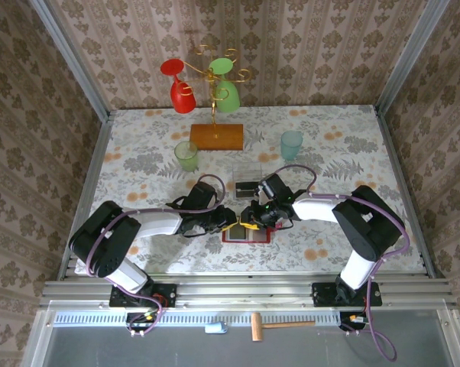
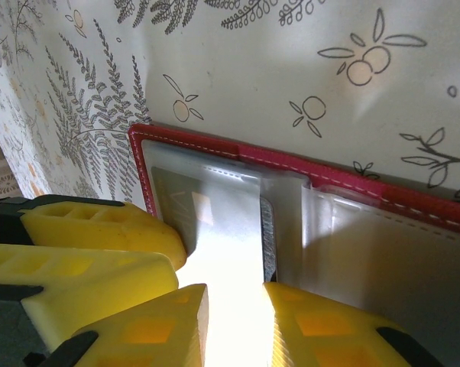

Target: Take the credit cards out of the card holder

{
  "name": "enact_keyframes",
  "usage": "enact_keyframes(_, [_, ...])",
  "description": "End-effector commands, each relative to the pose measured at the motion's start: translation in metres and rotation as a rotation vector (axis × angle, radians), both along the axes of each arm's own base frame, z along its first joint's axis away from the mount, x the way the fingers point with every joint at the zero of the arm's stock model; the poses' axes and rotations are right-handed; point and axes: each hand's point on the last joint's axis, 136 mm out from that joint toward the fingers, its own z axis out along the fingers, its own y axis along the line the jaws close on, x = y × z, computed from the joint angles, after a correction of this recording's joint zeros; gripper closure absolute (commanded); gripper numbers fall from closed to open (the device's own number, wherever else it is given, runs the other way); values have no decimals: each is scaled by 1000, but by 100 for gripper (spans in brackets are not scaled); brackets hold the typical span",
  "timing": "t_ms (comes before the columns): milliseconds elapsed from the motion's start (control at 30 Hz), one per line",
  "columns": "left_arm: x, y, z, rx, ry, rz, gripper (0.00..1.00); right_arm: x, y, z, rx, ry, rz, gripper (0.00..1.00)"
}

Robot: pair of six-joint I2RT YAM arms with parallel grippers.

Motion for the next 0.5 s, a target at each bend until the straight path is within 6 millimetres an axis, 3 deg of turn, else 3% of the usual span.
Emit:
enact_keyframes(0, [2, 4, -3, 16, 6, 19, 75, -2, 1, -2, -17, 5, 17, 75])
enact_keyframes(467, [1, 5, -3, 17, 7, 17, 75, -4, -8, -6, -77, 6, 21, 74])
